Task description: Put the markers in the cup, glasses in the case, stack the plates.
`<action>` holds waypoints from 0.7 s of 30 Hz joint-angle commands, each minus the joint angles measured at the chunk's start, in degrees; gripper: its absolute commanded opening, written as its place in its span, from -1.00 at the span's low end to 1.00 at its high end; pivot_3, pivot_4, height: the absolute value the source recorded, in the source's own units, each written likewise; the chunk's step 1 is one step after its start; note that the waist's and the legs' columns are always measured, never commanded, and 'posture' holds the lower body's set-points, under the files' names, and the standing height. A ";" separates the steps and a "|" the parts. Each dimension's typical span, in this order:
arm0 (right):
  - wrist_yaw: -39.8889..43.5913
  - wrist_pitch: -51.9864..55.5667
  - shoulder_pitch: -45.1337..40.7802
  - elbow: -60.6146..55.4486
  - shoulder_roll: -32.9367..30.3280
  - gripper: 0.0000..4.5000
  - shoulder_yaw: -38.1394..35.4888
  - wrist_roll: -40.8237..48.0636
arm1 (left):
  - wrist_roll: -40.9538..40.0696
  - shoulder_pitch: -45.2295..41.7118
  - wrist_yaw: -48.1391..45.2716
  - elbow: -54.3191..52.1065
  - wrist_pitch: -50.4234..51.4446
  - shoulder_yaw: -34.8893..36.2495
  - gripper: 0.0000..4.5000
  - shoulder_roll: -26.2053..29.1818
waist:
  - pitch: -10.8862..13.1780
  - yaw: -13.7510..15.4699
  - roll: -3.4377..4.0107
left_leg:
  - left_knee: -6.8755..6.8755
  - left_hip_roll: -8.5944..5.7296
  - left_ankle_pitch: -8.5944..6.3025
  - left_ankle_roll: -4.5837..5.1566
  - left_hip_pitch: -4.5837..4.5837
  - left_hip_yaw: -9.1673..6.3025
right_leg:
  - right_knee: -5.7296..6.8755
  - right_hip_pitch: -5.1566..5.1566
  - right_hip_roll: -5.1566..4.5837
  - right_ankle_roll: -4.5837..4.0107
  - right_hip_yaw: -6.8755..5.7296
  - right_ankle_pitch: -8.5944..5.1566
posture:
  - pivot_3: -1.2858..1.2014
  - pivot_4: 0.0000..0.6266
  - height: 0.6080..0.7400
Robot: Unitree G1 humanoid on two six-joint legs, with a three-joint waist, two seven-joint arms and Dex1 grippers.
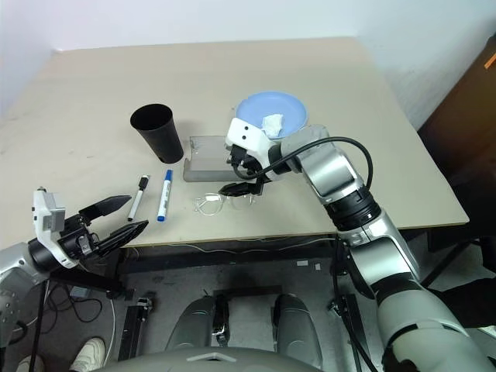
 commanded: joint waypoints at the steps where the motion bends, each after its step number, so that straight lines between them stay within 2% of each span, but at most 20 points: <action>1: -0.82 1.16 -0.07 -2.83 -0.06 0.93 1.78 0.51 | -0.86 0.51 -0.68 -0.75 0.08 1.52 1.00 0.57 | 0.00 -0.04 0.00 | 0.00 0.00 0.00 0.00 0.00 0.00 | -0.01 0.00 0.00 -0.01 0.00 0.00 | 0.03 -0.52 0.93; 12: -5.74 -1.80 1.74 1.45 1.91 0.93 7.62 -2.12 | 0.27 0.91 -0.68 -0.57 -1.27 0.60 1.00 -0.39 | -0.01 -0.01 -0.01 | -0.03 0.00 0.01 0.01 -0.06 0.03 | -0.01 0.06 0.01 -0.02 0.00 0.00 | 0.03 -0.52 0.93; 18: -6.58 -2.08 1.54 2.89 2.78 0.07 8.54 -2.67 | 0.77 0.87 -0.81 -0.59 -1.49 0.03 1.00 -0.71 | -0.01 -0.01 -0.01 | -0.03 0.00 0.01 0.01 -0.06 0.02 | 0.01 0.06 0.01 -0.02 0.00 0.00 | 0.03 -0.52 0.93; 21: -6.86 -2.23 1.49 3.81 3.04 0.07 8.86 -2.98 | 0.69 0.64 -0.73 -0.68 -1.50 -0.14 1.00 -0.97 | -0.01 -0.03 -0.01 | -0.03 0.00 0.01 0.01 -0.06 0.02 | 0.01 0.06 0.02 -0.02 0.00 -0.01 | 0.03 -0.52 0.93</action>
